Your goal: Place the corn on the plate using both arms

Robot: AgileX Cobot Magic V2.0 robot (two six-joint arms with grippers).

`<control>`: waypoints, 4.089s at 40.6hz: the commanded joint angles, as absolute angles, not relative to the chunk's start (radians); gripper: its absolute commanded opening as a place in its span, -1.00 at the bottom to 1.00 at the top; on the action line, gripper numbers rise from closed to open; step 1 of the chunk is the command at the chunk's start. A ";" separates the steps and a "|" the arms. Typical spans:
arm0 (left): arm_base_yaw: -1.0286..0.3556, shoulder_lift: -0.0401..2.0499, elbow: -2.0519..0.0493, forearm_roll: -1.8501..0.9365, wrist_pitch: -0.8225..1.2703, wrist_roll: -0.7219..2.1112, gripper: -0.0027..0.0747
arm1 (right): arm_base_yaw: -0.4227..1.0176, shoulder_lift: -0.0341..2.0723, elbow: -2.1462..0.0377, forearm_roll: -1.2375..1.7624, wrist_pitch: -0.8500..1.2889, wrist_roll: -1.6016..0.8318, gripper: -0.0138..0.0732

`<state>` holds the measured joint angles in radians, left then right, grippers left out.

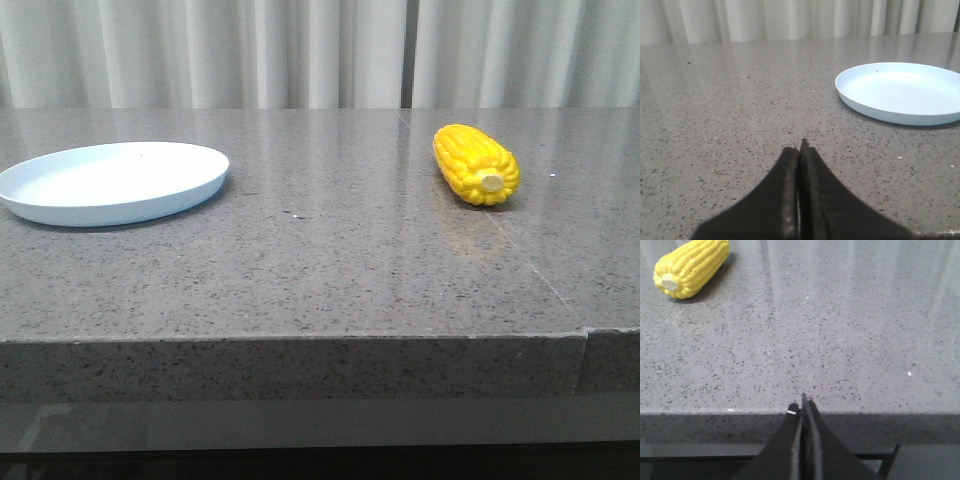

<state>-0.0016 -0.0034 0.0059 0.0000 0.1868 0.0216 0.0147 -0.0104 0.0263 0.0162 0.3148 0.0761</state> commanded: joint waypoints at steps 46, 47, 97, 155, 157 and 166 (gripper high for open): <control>-0.002 -0.024 0.008 -0.010 0.096 0.022 -0.98 | 0.009 -0.023 0.011 0.020 0.224 0.075 -0.96; -0.002 -0.024 0.008 -0.010 0.093 0.022 -0.98 | 0.009 -0.023 0.011 0.020 0.221 0.075 -0.96; 0.001 0.369 -0.541 0.000 0.230 0.022 -0.97 | 0.009 0.424 -0.637 0.023 0.390 0.076 -0.95; -0.039 1.084 -0.968 -0.050 0.524 0.075 0.67 | 0.009 0.424 -0.637 0.023 0.395 0.076 0.61; -0.060 1.139 -1.008 -0.050 0.564 0.075 0.67 | 0.009 0.424 -0.637 0.023 0.395 0.076 0.61; -0.111 1.385 -1.200 -0.085 0.794 0.073 0.67 | 0.009 0.424 -0.637 0.023 0.395 0.076 0.61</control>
<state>-0.0952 1.3388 -1.1083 -0.0549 0.7550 0.0733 0.0147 0.4109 -0.6012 0.0162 0.4737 0.0761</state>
